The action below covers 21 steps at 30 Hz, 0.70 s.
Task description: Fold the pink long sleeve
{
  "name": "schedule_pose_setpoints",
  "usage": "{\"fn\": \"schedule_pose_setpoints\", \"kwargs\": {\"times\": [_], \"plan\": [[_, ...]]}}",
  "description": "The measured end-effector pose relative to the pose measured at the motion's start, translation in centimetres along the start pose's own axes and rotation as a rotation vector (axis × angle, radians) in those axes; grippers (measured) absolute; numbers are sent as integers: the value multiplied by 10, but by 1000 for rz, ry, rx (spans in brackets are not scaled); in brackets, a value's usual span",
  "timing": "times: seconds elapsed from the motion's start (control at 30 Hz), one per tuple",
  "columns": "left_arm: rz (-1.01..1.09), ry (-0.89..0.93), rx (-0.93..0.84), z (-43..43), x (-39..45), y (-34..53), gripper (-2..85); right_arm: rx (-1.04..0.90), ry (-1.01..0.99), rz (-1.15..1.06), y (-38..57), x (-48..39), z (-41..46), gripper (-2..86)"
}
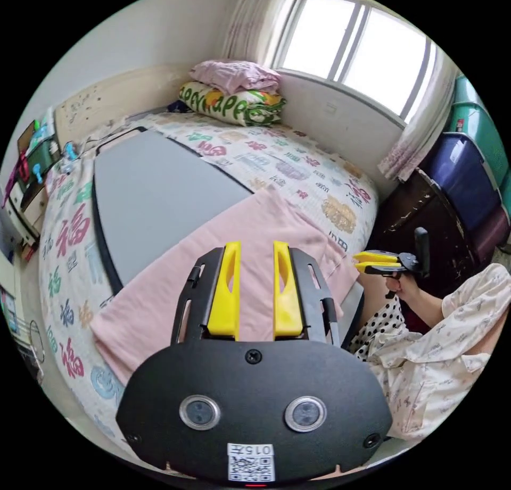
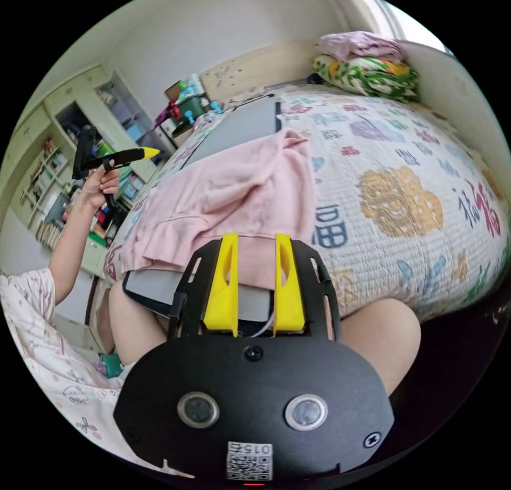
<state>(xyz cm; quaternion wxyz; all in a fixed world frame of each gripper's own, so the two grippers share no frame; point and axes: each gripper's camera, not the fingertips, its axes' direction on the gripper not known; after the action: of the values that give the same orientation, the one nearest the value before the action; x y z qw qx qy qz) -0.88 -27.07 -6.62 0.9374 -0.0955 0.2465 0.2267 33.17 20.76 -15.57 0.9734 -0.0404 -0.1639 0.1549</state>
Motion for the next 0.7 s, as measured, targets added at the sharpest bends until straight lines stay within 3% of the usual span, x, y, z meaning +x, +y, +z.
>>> {"fn": "schedule_pose_setpoints", "kwargs": {"times": [0.17, 0.33, 0.6, 0.7], "plan": [[33, 1, -106, 56, 28, -158, 90, -44, -61, 89, -36, 35, -26, 125], [151, -139, -271, 111, 78, -290, 95, -52, -129, 155, -65, 66, -60, 132], [249, -378, -489, 140, 103, -410, 98, -80, -262, 202, -97, 95, -102, 118], [218, -343, -545, 134, 100, -435, 89, -94, -331, 211, -108, 100, -113, 108]]}}
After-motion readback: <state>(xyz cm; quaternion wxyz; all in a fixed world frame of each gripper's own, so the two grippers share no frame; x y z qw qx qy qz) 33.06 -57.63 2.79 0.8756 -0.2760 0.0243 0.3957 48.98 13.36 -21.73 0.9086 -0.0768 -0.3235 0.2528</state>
